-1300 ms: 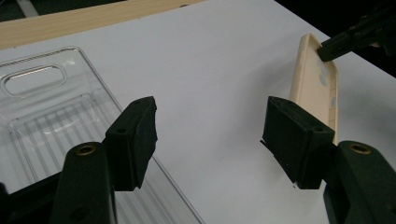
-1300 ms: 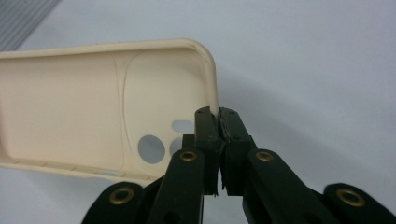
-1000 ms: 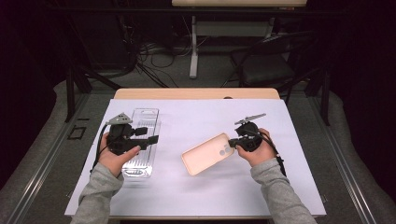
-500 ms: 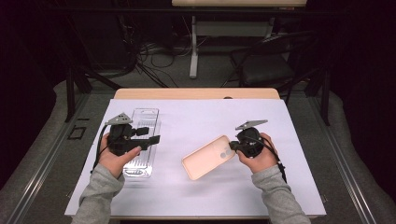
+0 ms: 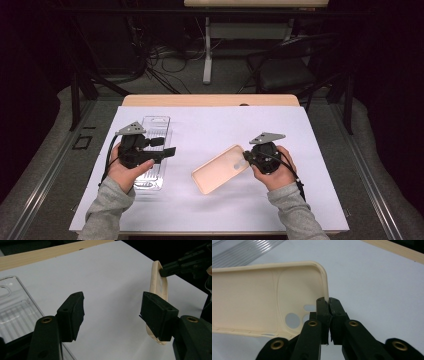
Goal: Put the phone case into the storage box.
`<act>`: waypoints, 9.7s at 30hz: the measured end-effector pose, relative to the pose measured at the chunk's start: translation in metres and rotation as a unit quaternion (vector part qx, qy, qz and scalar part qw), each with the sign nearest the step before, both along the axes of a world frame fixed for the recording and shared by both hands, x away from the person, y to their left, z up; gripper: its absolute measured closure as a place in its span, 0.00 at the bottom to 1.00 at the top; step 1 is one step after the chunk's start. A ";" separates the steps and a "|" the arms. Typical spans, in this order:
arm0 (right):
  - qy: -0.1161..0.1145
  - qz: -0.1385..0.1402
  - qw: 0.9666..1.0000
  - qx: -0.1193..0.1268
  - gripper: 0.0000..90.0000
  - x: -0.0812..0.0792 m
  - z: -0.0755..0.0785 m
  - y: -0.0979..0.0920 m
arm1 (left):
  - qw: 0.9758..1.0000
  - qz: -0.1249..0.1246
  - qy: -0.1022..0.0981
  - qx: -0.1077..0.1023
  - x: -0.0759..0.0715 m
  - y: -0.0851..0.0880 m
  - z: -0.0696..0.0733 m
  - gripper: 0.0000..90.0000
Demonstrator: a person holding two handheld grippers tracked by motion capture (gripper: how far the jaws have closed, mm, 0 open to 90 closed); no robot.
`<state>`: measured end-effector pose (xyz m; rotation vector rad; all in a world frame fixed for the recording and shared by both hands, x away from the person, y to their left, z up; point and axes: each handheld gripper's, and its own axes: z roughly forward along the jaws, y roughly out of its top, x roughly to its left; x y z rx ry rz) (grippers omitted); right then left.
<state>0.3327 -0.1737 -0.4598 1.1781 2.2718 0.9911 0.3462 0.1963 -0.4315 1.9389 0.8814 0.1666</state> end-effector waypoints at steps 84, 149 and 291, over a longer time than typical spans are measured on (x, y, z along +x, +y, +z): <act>-0.114 0.096 0.986 -0.072 0.97 -0.025 -0.003 0.042 | 0.980 -0.130 0.148 0.013 -0.006 -0.070 -0.046 0.76; -0.104 0.107 0.987 -0.063 0.97 -0.027 -0.006 0.047 | 0.976 -0.151 0.150 0.031 -0.005 -0.077 -0.054 0.89; -0.034 0.133 0.972 0.192 0.46 -0.013 -0.007 0.022 | 0.989 -0.067 0.024 -0.132 -0.005 -0.038 -0.036 0.90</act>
